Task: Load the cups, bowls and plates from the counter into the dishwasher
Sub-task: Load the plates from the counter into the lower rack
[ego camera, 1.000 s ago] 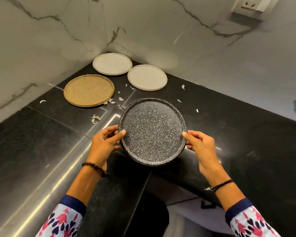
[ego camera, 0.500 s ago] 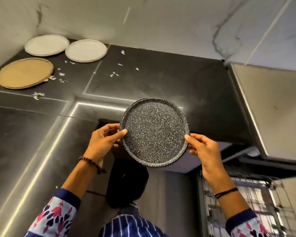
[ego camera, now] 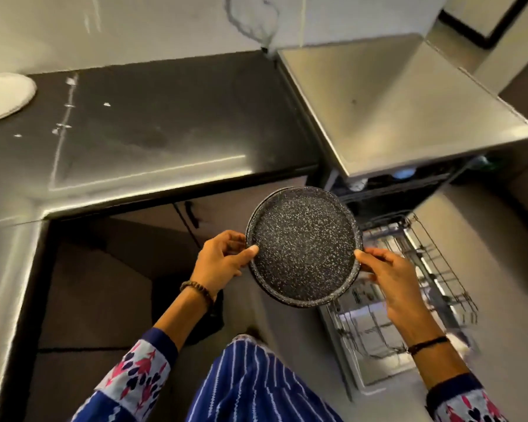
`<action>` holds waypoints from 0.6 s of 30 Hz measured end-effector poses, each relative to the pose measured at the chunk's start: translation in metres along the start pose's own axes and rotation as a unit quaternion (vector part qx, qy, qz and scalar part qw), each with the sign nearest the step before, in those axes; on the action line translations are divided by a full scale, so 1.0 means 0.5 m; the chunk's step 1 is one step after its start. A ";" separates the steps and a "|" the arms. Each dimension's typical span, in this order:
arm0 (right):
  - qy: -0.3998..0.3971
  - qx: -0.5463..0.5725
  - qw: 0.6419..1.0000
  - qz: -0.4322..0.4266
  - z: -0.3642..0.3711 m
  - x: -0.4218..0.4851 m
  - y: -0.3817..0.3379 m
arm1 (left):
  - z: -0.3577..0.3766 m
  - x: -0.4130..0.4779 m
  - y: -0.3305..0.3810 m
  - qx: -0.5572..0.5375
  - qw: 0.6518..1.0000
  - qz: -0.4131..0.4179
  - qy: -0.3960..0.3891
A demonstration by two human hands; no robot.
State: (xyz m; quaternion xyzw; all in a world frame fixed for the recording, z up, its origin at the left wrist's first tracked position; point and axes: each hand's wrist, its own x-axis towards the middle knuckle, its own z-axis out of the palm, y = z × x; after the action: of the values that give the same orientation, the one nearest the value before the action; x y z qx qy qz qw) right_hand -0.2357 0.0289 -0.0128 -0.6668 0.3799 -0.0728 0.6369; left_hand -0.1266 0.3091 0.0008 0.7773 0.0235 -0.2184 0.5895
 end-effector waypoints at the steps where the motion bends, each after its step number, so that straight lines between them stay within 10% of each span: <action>1: 0.014 0.000 1.000 0.008 -0.023 0.012 0.015 | 0.030 0.015 -0.003 0.024 1.000 0.001 -0.013; 18: 0.202 0.077 0.960 0.176 -0.329 0.300 0.357 | 0.611 0.391 -0.183 0.183 0.953 -0.096 -0.223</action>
State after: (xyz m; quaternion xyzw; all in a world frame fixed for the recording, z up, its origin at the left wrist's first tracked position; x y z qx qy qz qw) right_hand -0.3000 -0.1735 -0.2029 -0.5098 0.6051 -0.1218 0.5992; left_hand -0.0720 0.0106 -0.2177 0.7971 -0.0748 -0.4426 0.4040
